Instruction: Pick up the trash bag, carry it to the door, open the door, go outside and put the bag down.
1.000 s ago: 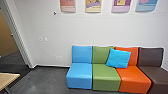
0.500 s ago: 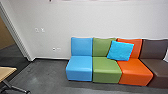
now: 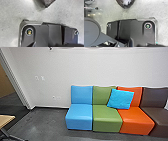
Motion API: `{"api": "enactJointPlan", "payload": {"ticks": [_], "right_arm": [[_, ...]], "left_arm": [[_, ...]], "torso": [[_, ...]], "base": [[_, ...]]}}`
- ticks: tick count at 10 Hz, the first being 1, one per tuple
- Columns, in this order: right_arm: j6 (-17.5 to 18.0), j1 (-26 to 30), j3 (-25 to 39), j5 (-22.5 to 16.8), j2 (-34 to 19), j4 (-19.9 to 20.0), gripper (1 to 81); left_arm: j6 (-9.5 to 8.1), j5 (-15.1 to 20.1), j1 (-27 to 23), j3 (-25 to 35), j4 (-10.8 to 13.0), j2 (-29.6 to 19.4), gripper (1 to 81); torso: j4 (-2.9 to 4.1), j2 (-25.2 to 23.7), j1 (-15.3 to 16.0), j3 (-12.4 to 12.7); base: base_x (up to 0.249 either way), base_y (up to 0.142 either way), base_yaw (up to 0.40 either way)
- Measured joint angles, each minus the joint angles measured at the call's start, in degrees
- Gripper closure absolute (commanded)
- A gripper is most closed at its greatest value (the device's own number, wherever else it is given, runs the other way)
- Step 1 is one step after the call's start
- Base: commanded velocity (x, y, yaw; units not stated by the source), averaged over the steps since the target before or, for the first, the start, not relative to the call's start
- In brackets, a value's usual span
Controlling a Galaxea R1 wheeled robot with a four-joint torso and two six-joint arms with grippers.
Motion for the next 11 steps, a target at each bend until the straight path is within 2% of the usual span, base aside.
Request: {"api": "enactJointPlan", "payload": {"ticks": [5,8,9,11], "right_arm": [[-0.02,1.41,3.05,-2.58,-1.43,0.20,1.0],[0.00,1.85,5.36,-3.61,-3.04,0.72,1.0],[-0.02,2.49,6.17,-4.44,-4.18,1.16,1.0],[-0.02,5.02,8.57,-4.99,-7.39,1.54,1.0]], "left_arm": [[0.00,5.49,-5.92,0.05,-2.73,-0.95,1.0],[-0.01,7.45,-8.27,-0.15,-3.60,-0.95,1.0],[-0.01,7.69,-8.72,-0.30,-3.75,-0.95,1.0],[-0.04,8.69,-10.12,-0.32,-4.28,-0.77,1.0]], "torso": [[0.00,-10.36,6.49,-0.05],[0.00,-16.50,10.31,-0.15],[0.00,-17.99,11.24,-0.81],[0.00,-21.42,13.40,-3.94]], "base": [[0.000,0.000,0.000],[0.000,0.000,0.000],[0.000,0.000,0.000],[0.000,0.000,0.000]]}}
